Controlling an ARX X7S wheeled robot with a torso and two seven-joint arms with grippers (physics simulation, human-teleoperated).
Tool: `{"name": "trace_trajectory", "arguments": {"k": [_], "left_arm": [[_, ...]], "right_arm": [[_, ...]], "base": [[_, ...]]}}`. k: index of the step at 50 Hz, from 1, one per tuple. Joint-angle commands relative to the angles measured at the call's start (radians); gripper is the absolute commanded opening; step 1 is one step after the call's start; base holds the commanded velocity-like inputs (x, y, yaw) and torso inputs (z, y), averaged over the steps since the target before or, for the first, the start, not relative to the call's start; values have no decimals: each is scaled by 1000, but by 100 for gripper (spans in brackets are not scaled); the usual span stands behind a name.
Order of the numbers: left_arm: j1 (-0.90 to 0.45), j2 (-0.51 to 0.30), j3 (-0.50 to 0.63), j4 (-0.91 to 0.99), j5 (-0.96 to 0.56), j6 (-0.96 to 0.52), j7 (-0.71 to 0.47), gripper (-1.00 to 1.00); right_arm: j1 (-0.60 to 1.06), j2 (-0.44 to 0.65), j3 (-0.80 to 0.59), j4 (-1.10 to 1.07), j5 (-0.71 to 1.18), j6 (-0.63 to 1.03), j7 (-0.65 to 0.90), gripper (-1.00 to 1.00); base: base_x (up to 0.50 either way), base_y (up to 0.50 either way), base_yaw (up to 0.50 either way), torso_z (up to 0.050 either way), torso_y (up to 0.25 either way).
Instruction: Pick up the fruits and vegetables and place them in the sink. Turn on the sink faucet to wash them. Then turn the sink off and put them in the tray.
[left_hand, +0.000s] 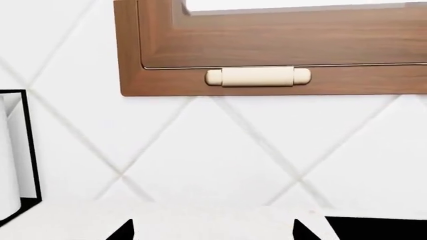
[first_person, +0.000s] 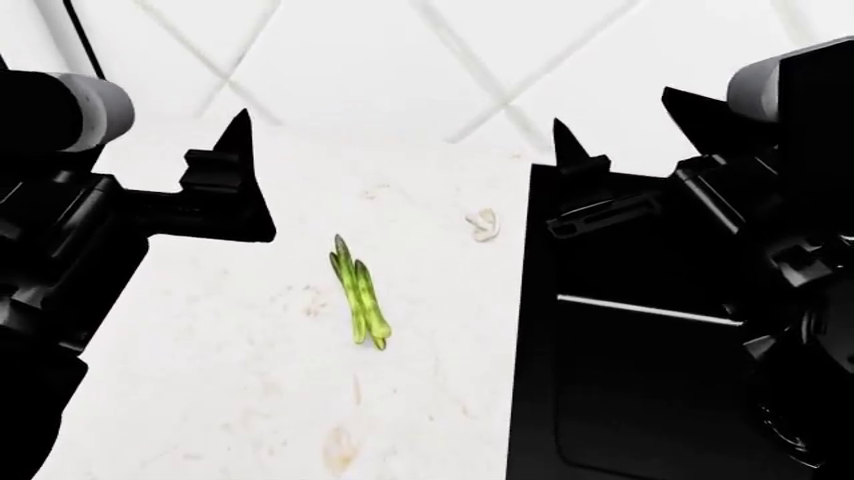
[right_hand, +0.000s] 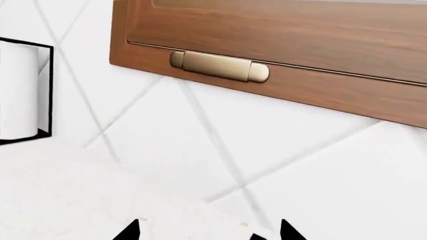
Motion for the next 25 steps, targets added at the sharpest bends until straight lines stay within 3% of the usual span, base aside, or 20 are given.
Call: {"name": "trace_trajectory", "arguments": {"k": [1, 15, 25], "left_arm": [[13, -8, 33, 16, -22, 19, -15, 100], [20, -14, 61, 27, -30, 40, -23, 100], [24, -12, 75, 27, -13, 51, -16, 100]], "right_arm": [[24, -15, -49, 64, -24, -32, -1, 100], [85, -56, -328, 288, -385, -177, -190, 100], [73, -52, -360, 339, -438, -224, -205, 100]], "base": [[46, 10, 0, 0, 0], [0, 0, 0, 0, 0], [0, 0, 0, 0, 0]]}}
